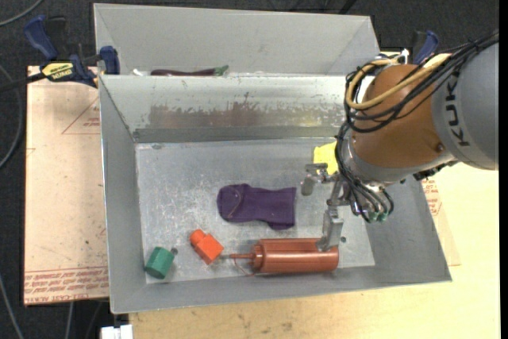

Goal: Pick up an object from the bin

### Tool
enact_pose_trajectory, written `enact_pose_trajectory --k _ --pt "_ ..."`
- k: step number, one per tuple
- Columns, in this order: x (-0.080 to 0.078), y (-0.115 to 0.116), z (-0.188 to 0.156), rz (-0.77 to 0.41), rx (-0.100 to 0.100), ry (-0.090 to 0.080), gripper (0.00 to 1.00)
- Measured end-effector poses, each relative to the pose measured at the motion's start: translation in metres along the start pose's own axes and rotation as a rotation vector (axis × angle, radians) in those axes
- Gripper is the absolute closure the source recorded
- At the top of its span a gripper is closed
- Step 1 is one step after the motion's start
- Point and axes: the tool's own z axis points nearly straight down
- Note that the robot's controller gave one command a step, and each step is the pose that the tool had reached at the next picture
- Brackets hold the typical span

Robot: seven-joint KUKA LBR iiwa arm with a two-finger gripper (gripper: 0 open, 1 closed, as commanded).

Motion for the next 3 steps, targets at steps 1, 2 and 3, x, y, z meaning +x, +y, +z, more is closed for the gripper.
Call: enact_pose_trajectory --k 1,2,3 --pt "-0.002 0.0 -0.004 -0.001 0.0 -0.008 0.0" --pt "-0.003 0.002 -0.003 -0.001 0.001 -0.008 0.0" --pt "0.004 0.036 0.019 -0.04 -0.003 -0.001 0.0"
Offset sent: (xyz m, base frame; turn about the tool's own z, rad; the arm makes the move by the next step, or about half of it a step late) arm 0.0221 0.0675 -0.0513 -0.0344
